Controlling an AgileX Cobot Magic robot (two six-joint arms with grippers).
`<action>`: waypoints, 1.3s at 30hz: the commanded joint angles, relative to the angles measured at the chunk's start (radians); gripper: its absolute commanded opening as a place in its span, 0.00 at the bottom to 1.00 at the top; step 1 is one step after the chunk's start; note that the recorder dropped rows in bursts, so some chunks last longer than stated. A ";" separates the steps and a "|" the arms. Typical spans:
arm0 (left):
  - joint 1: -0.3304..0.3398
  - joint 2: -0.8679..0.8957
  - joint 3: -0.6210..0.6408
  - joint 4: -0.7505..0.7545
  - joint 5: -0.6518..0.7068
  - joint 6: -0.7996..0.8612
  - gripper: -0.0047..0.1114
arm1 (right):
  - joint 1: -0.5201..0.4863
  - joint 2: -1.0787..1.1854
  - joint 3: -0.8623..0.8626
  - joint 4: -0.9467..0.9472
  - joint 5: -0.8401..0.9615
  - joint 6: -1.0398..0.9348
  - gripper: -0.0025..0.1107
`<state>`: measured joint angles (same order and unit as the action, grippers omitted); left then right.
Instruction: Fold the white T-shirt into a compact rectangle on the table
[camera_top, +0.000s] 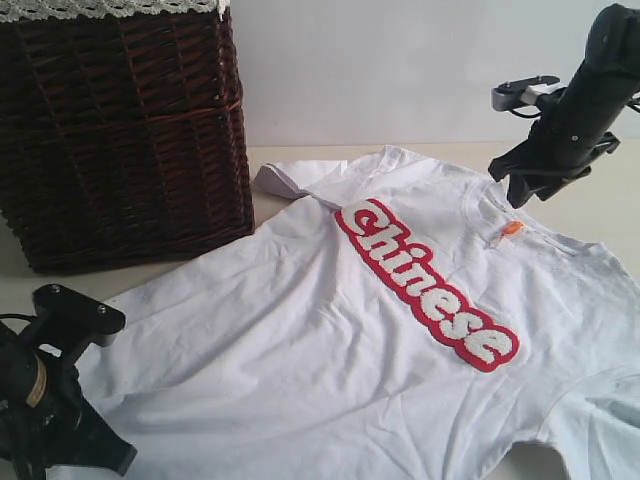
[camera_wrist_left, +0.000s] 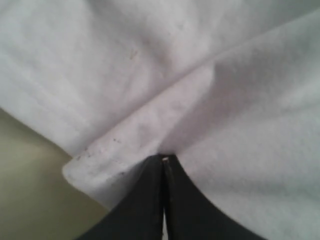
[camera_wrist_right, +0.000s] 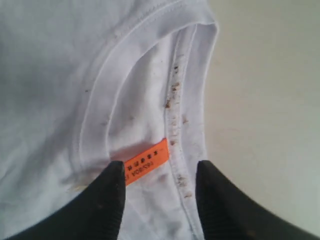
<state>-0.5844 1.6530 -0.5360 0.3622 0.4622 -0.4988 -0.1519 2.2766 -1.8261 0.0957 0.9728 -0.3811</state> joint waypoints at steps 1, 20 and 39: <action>-0.053 -0.031 0.035 -0.043 0.022 0.008 0.04 | 0.005 -0.009 -0.007 -0.149 -0.026 -0.041 0.44; -0.095 -0.293 0.195 -0.169 -0.165 -0.002 0.04 | 0.101 0.042 -0.007 -0.340 -0.136 -0.387 0.55; -0.095 -0.293 0.195 -0.169 -0.189 0.043 0.04 | 0.185 0.113 -0.004 -0.501 -0.013 -0.964 0.51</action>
<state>-0.6734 1.3659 -0.3455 0.2034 0.2771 -0.4600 0.0379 2.3809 -1.8269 -0.3839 1.0007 -1.3426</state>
